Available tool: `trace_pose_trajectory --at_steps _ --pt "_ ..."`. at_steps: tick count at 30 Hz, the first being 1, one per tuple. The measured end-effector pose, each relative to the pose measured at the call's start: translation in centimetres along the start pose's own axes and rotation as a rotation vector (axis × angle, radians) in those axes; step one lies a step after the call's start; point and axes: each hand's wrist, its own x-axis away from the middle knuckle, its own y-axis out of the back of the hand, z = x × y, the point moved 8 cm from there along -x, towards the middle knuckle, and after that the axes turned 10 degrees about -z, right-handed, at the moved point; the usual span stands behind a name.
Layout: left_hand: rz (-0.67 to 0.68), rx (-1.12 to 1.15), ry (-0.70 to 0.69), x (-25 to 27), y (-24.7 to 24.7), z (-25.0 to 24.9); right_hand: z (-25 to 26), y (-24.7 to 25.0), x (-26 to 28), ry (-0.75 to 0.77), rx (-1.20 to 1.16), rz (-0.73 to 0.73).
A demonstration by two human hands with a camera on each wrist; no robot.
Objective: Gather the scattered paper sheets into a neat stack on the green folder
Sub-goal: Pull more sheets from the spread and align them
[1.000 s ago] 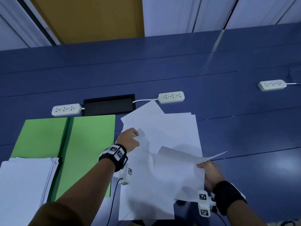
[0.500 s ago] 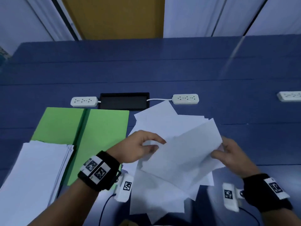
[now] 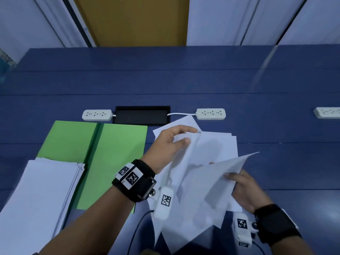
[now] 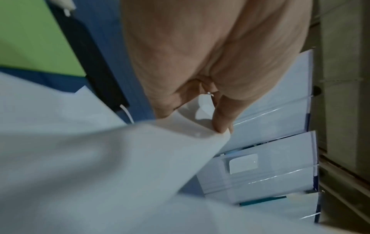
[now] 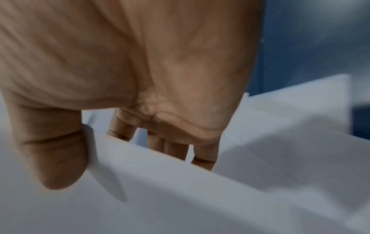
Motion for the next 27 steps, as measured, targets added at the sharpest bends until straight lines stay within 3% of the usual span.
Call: trace_pose_trajectory --at_steps 2,5,9,12,14,18,20,24,27 --pt "0.048 0.076 0.049 1.1 -1.5 0.8 -2.3 0.4 -0.2 -0.095 -0.094 -0.065" --pt "0.247 0.055 0.034 2.9 -4.8 0.0 -3.1 0.9 -0.7 -0.093 -0.147 -0.134" --pt "0.477 0.096 0.052 4.5 -8.1 -2.1 -2.5 2.0 -1.2 -0.062 -0.278 -0.074" --pt "0.580 0.249 0.097 5.4 -8.6 -2.2 -0.8 2.7 -1.0 -0.027 -0.302 -0.094" --pt "0.572 0.410 0.223 5.5 -8.1 -1.3 0.1 3.4 -0.9 -0.016 -0.286 -0.129" --pt "0.119 0.614 0.514 3.8 -3.8 3.9 0.6 4.2 -1.7 -0.013 -0.355 -0.183" --pt "-0.132 0.522 0.584 3.3 -0.3 8.2 0.6 3.1 -2.2 -0.045 -0.376 -0.149" --pt "-0.617 0.067 0.603 4.6 9.3 17.5 -0.6 -0.3 -3.5 -0.133 0.037 -0.020" --pt "-0.687 -0.212 0.585 6.1 13.2 20.1 -2.7 -1.2 -6.1 -0.141 0.470 0.004"
